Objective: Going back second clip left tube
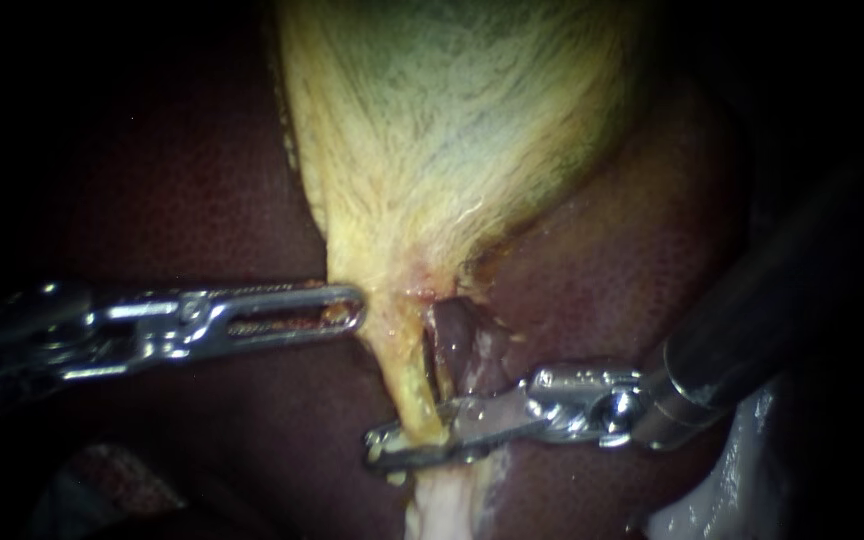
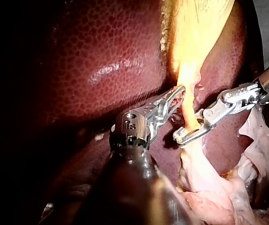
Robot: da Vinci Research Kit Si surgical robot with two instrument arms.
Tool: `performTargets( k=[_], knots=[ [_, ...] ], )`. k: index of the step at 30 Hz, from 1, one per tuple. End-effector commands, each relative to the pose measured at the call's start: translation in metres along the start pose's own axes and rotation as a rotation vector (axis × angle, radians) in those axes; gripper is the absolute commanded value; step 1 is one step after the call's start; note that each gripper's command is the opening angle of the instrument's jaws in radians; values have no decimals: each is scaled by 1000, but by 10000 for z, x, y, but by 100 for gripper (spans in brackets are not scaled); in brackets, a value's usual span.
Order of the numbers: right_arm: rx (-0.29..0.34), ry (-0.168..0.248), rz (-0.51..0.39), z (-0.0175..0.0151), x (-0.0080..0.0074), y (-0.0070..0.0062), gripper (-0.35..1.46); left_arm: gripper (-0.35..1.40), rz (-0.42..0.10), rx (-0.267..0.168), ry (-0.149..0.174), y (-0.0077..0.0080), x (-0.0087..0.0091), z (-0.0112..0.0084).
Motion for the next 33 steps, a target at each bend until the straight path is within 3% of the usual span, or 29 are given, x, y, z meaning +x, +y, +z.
performTargets(
  k=[1,8,13,17,19,24,33],
  knots=[
    [0,0,0,0,0,0,-35,-33,0,0,0,0,0,0],
    [1,0,0,0,0,0,-35,-33,0,1,0,0,0,-1],
    [17,46,-23,4,2,1,31,-33,0,1,0,0,0,0],
    [32,98,-141,8,6,4,50,-33,0,1,0,0,0,0],
    [34,116,-220,9,7,7,54,-33,0,1,0,0,0,0],
    [11,117,-355,8,6,16,60,-33,0,1,1,0,0,-1],
    [4,114,-421,-8,-2,20,60,-33,1,1,1,0,0,-2]
  ],
)
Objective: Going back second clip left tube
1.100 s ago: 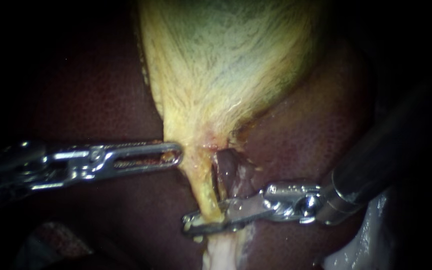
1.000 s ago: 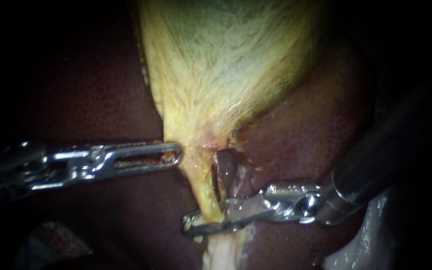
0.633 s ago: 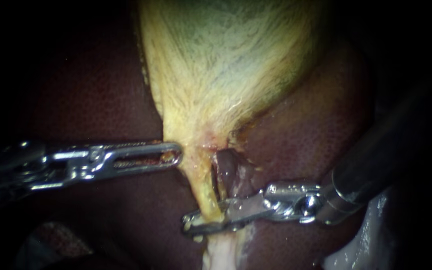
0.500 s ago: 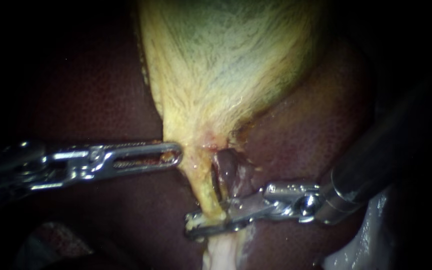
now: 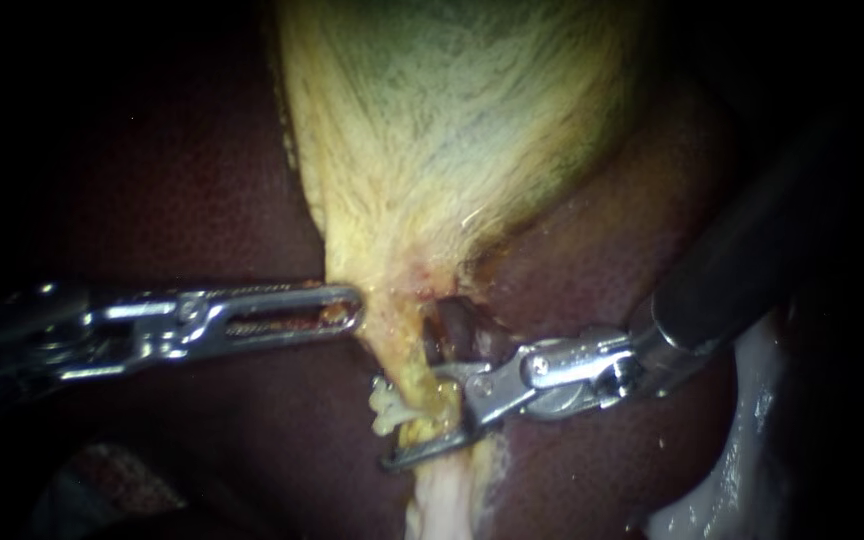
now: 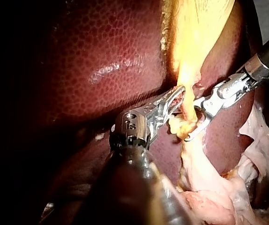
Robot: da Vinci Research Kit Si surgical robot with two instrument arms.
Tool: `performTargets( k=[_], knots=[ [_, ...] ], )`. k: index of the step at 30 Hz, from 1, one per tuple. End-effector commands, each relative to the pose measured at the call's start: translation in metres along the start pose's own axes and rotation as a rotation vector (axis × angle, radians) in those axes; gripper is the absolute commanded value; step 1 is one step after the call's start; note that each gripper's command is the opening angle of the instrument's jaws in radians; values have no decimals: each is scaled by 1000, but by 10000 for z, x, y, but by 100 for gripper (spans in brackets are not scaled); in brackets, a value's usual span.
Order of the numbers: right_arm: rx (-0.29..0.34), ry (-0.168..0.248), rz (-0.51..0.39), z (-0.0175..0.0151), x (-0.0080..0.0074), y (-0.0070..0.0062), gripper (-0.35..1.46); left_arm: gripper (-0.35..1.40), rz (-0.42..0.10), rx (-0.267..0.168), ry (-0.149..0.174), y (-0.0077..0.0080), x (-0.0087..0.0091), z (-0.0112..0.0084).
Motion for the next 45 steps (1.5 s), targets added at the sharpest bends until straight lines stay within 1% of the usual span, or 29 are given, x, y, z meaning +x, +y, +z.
performTargets(
  k=[1,10,13,17,19,21,24,26,28,29,31,34,35,40,45],
  knots=[
    [-3,0,-5,-2,1,0,60,-33,0,0,0,0,0,0],
    [-2,-2,-28,-5,1,0,60,-33,0,0,0,0,0,0],
    [-4,-3,-29,3,3,1,60,-33,0,0,-1,0,0,1],
    [-10,-6,-34,23,4,-3,60,-33,0,-1,-1,-1,0,2],
    [3,-4,-39,33,4,-7,60,-33,0,-1,-1,-1,0,2],
    [25,-3,-52,42,2,-13,60,-33,0,-1,-2,-1,1,2],
    [51,-5,-47,51,0,-21,59,-33,1,-1,-2,0,1,2],
    [68,-5,-55,52,-1,-21,58,-33,1,-1,-2,0,1,2],
    [88,-2,-63,50,-1,-18,58,-33,1,-1,-2,0,1,2],
    [86,-2,-65,49,-1,-16,58,-33,1,-1,-2,0,1,2],
    [56,-2,-61,47,-3,-11,58,-33,0,-1,-2,-1,1,2],
    [-14,-2,-54,40,-5,-1,60,-33,0,-1,-2,-1,1,2],
    [-26,-1,-51,35,-6,1,60,-33,0,-1,-2,-1,1,2],
    [-54,5,-29,4,-1,10,60,-33,1,0,-1,1,2,0],
    [-61,9,-17,-21,6,9,60,-33,1,0,-1,1,2,0]
  ],
)
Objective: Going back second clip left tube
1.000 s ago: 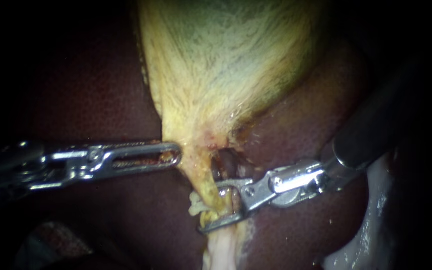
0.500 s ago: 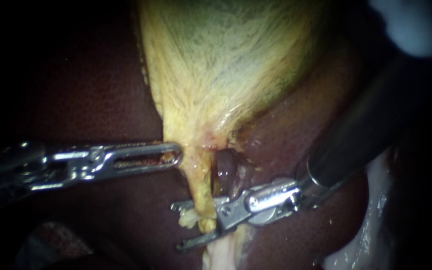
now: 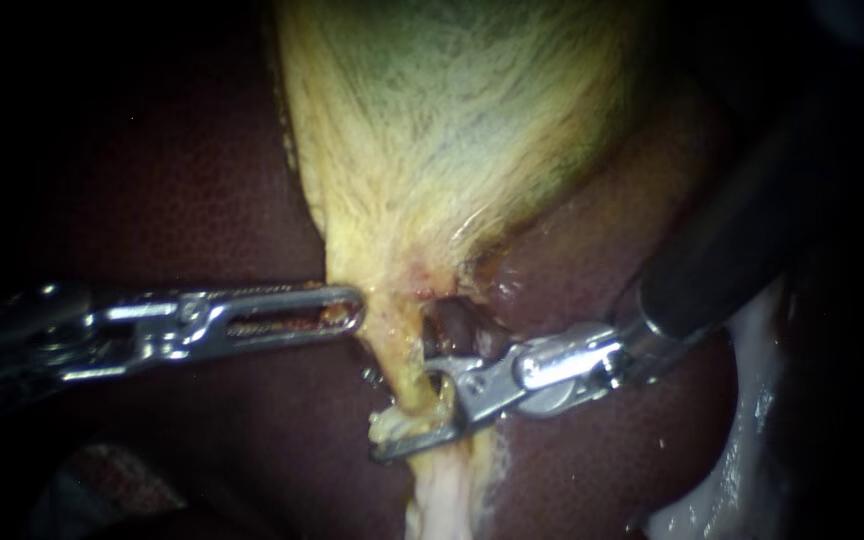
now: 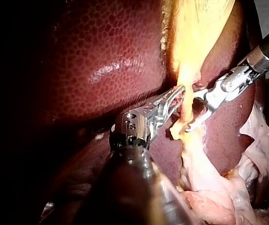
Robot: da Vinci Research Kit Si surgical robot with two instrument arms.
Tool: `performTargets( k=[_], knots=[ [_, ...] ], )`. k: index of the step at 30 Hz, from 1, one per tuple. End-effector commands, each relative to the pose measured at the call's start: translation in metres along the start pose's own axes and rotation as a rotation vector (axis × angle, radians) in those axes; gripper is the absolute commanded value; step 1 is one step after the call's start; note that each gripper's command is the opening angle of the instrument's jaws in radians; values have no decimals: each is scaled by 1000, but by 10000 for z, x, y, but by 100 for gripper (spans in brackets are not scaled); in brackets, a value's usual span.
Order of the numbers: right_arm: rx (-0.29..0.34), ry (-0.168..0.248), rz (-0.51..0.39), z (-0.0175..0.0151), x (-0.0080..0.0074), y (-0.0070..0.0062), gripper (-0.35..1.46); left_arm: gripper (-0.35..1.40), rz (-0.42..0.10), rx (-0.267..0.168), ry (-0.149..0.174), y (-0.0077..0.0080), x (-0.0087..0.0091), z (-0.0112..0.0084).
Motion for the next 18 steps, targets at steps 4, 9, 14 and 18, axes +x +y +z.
performTargets(
  k=[4,9,14,18],
  knots=[
    [4,1,-1,-10,-1,-6,60,-33,0,1,0,0,0,0],
    [15,3,-4,-30,-5,-15,60,-33,1,1,0,0,1,-1],
    [21,6,-28,-63,4,-15,60,-33,2,-4,-4,-1,5,1],
    [-5,4,-82,-92,23,-11,60,-33,2,-1,-2,-1,5,1]
  ],
)
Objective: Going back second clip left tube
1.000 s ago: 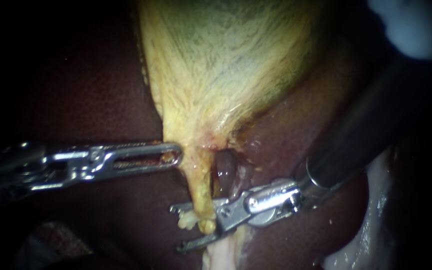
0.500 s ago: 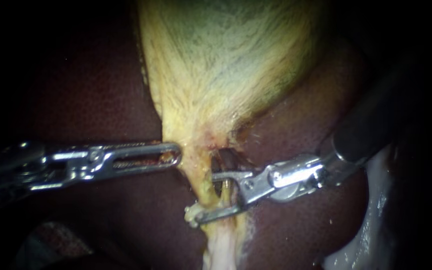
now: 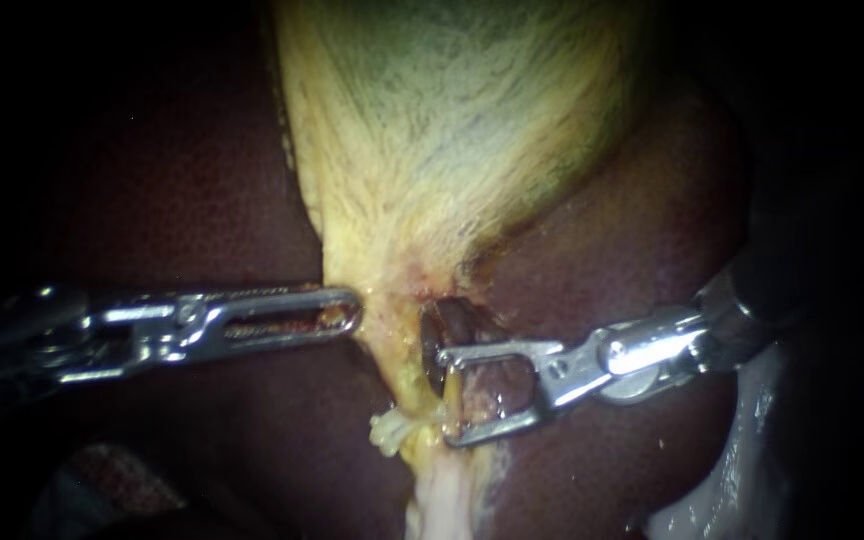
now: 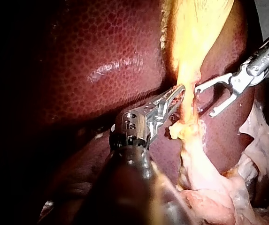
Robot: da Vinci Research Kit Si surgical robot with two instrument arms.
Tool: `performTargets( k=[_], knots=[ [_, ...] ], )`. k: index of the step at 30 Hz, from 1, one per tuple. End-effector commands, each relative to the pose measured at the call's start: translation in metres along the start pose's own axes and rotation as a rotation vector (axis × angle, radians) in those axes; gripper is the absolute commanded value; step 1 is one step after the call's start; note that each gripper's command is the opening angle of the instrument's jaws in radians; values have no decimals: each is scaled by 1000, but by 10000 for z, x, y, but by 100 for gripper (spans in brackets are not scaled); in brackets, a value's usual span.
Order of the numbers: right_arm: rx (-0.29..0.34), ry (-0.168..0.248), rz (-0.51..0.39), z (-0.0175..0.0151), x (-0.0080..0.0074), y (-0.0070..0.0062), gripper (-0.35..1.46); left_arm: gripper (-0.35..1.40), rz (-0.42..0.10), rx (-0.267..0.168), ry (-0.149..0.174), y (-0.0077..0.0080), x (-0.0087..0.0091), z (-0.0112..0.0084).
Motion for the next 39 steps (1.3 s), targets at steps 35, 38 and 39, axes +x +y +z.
performTargets(
  k=[35,38,39],
  knots=[
    [-11,-11,-127,-63,21,-9,60,-33,10,-1,25,2,12,58],
    [-11,-11,-127,-63,21,-9,60,-33,11,-3,27,1,13,59],
    [-11,-11,-127,-63,21,-9,60,-33,11,-3,27,1,13,59]
  ],
)
